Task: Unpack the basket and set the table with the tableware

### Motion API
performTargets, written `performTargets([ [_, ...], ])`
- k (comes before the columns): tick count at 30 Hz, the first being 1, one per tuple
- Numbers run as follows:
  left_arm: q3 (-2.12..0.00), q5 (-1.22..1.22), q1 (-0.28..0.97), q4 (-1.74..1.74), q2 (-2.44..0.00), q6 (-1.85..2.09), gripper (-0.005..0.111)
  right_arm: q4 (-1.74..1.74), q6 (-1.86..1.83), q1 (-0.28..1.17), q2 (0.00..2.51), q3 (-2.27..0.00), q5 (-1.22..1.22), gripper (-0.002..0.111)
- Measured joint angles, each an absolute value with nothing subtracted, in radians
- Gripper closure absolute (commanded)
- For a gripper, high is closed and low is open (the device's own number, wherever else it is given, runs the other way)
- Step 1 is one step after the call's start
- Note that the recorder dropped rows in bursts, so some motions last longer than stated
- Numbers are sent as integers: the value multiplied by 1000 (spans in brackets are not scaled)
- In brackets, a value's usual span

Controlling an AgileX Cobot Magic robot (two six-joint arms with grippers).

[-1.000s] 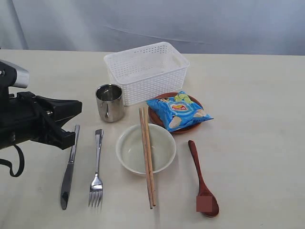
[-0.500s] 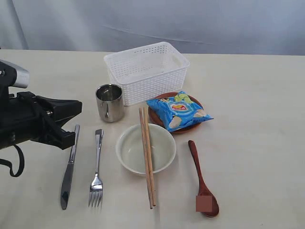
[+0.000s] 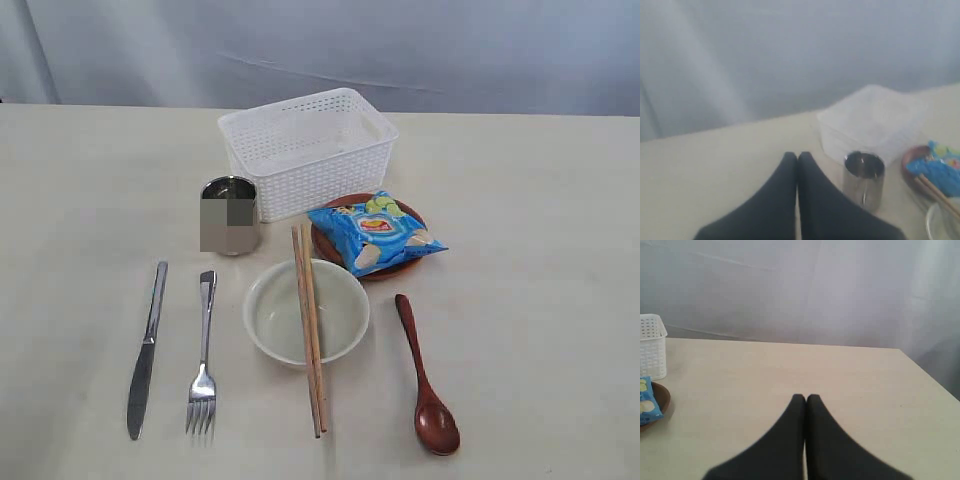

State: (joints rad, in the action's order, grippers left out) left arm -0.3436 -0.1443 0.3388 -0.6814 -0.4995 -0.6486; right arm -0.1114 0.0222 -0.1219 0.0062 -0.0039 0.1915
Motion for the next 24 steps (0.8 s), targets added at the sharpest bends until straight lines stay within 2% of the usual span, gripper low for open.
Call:
performTargets([
  [8, -312, -380, 338, -681, -16, -694, 107, -111, 22, -122, 6, -4, 192, 109],
  [18, -133, -362, 338, -681, -31, -694, 107, -111, 22, -122, 6, -2, 192, 109],
  [24, -42, -226, 336, -661, -31, -669, 107, -111, 22, -122, 6, -2, 192, 109],
])
